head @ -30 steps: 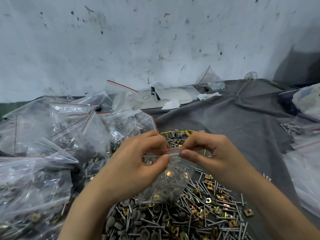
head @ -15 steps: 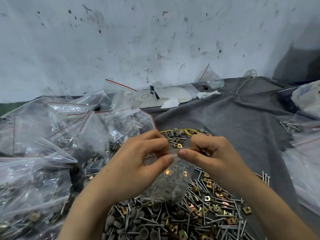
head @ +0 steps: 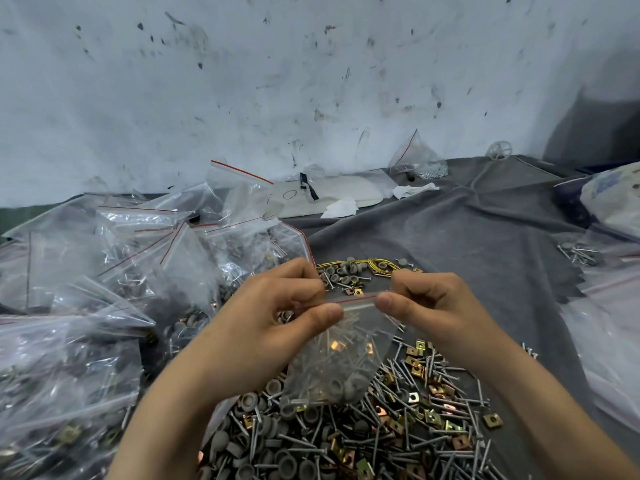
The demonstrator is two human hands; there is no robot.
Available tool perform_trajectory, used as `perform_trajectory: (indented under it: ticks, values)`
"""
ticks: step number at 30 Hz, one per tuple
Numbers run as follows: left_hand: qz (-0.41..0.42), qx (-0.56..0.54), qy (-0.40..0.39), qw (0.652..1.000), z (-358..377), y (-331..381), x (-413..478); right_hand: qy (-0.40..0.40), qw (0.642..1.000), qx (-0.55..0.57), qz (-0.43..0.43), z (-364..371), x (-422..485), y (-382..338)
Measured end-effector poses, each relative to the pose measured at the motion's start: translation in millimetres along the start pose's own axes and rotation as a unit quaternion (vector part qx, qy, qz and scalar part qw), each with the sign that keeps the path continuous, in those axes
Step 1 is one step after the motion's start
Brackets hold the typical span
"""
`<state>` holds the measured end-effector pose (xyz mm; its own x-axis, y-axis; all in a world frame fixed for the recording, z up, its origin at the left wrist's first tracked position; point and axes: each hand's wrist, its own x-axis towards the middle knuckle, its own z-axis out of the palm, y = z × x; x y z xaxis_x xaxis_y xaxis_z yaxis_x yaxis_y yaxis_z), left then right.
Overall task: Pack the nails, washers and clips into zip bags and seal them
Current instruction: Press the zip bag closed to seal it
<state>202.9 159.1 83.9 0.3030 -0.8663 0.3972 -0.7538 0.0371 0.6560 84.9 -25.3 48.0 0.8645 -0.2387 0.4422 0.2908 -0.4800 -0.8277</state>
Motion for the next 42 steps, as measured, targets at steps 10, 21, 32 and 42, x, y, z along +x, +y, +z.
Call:
perform_trajectory:
  ticks: [10, 21, 32, 42]
  values:
    - [0.008, -0.065, -0.005, 0.998, -5, 0, -1, -0.059, 0.997, 0.051, 0.010, 3, -5, -4]
    - [-0.074, -0.153, 0.116, 0.979, -5, -1, -5, 0.025, 0.990, 0.106, 0.091, -5, -18, 4]
    - [-0.179, -0.143, 0.387, 0.893, -25, -33, -1, 0.132, 0.796, -0.407, 0.428, -129, -103, 77]
    - [-0.084, -0.116, 0.166, 0.976, 99, 43, 12, 0.229, 0.788, -0.435, 0.371, -153, -126, 91]
